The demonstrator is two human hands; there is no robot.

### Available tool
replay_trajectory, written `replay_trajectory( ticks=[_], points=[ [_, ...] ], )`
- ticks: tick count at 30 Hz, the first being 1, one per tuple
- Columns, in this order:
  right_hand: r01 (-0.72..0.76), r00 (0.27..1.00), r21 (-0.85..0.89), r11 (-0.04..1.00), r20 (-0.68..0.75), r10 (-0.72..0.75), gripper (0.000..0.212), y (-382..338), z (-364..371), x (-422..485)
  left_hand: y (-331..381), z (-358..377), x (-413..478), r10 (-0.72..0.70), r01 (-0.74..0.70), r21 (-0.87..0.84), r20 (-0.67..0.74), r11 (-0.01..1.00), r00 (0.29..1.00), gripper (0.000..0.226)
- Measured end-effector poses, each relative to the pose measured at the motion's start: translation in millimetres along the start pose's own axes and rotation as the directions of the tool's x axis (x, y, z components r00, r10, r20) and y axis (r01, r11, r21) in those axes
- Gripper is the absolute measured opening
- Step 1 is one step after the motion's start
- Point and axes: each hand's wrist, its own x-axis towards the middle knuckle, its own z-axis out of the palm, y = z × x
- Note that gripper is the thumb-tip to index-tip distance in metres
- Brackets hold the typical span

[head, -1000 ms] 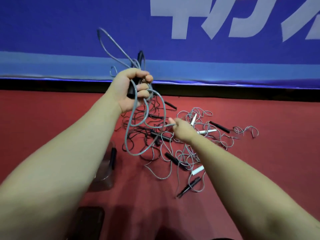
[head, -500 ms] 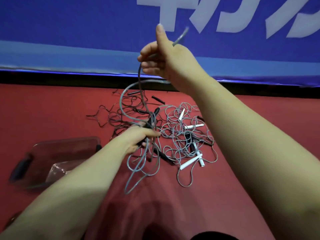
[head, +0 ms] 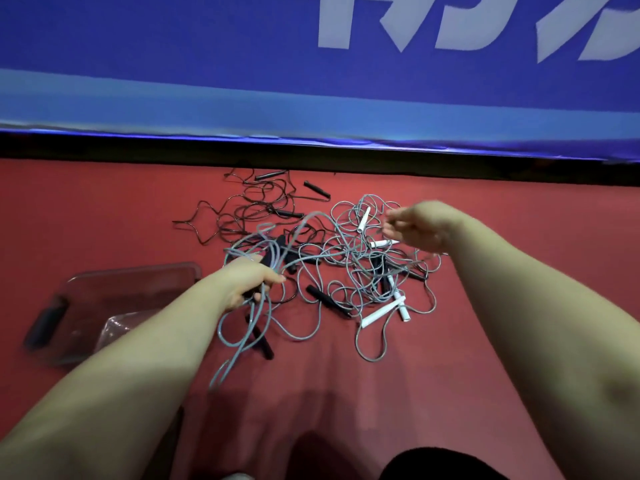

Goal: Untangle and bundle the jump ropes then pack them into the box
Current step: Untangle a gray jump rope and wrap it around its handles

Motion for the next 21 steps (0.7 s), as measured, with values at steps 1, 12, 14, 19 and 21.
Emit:
replay_trajectory(
  ticks=[1,12,14,19,21],
  points=[
    [-0.030,0.998,0.094,0.995,-0.059,0.036,0.019,12,-6,9,1,4,1,0.001,-0.001,0.005,0.020,1.000,1.000,0.023],
    [-0.177,0.973,-0.258,0.950,-0.191,0.129,0.026,70,5,47,-27,-7,32,-0.131,0.130,-0.128,-0.007,0.983,0.991,0.015],
    [-0.303,0.952,-0.422,0.854,-0.173,0.253,0.032,87,18,51,-33,-15,38,-0.175,0.169,-0.144,-0.030,0.975,0.984,0.011],
    [-0.138,0.923,-0.783,0.606,0.120,0.365,0.031,129,67,61,-49,-32,53,-0.234,0.218,-0.145,-0.105,0.965,0.966,0.012],
    [0.085,0.913,-0.886,0.456,0.253,0.321,0.023,148,97,65,-50,-36,57,-0.188,0.179,-0.078,-0.136,0.981,0.973,0.025]
  ],
)
